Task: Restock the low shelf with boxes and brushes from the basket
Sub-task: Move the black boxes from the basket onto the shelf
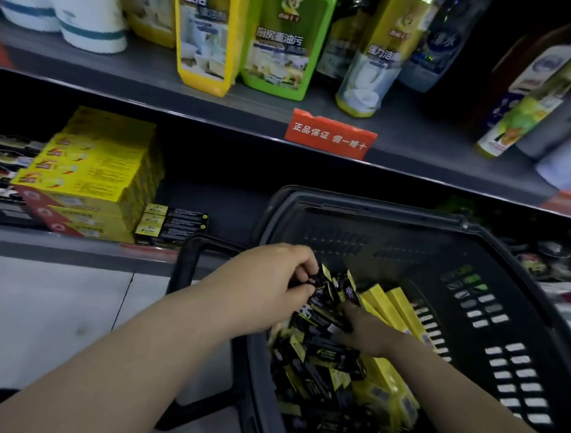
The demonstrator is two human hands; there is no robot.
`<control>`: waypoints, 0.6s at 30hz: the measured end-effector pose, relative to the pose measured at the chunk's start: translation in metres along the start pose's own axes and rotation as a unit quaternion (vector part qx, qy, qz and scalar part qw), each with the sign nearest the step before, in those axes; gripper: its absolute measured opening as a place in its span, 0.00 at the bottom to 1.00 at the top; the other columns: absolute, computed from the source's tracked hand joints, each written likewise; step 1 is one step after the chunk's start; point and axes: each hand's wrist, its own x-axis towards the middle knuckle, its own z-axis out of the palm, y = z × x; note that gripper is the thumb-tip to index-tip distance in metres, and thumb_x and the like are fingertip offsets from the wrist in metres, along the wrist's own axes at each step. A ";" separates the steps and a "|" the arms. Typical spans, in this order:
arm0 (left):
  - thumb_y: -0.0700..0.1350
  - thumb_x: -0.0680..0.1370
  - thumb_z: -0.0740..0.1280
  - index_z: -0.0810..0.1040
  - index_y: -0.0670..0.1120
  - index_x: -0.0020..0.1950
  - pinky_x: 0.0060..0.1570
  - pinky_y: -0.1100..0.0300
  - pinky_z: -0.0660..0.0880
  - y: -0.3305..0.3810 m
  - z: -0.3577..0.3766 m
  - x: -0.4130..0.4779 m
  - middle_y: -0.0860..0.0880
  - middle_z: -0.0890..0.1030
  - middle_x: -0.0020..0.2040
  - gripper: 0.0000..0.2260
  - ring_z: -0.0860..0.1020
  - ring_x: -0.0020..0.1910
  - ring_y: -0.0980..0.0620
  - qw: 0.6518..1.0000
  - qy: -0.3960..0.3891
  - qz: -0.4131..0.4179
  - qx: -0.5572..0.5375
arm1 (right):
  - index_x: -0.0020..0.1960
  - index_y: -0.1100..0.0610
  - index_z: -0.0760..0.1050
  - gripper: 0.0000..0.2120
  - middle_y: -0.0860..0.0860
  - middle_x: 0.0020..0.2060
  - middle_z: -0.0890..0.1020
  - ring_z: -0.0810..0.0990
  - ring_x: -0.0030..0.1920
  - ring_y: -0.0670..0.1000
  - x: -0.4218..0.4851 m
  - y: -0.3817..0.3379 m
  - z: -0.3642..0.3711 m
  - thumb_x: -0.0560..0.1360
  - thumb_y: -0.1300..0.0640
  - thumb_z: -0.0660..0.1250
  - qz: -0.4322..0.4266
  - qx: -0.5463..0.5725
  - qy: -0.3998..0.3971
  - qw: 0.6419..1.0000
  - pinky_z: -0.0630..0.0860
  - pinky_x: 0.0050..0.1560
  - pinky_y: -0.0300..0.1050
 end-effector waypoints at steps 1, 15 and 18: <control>0.52 0.78 0.62 0.72 0.58 0.56 0.47 0.68 0.72 -0.001 0.001 0.000 0.62 0.74 0.49 0.07 0.74 0.50 0.64 1.000 -0.002 -0.003 -0.002 | 0.70 0.57 0.61 0.27 0.58 0.64 0.72 0.74 0.60 0.57 0.001 0.001 0.004 0.76 0.46 0.65 -0.001 0.004 0.022 1.000 0.69 0.48 0.43; 0.56 0.79 0.61 0.62 0.44 0.73 0.65 0.52 0.70 0.038 0.035 0.031 0.46 0.73 0.65 0.27 0.73 0.63 0.48 0.924 -0.018 -0.210 -0.318 | 0.73 0.57 0.59 0.35 0.50 0.67 0.70 0.85 0.47 0.57 -0.122 -0.030 -0.041 0.71 0.47 0.66 -0.044 0.533 -0.025 0.845 0.81 0.45 0.42; 0.57 0.77 0.63 0.59 0.44 0.74 0.66 0.49 0.69 0.049 0.058 0.033 0.47 0.73 0.65 0.31 0.73 0.64 0.47 0.896 -0.022 -0.238 -0.374 | 0.65 0.63 0.70 0.26 0.59 0.55 0.82 0.84 0.49 0.60 -0.141 -0.027 -0.032 0.72 0.49 0.63 -0.060 0.601 -0.057 0.795 0.81 0.46 0.45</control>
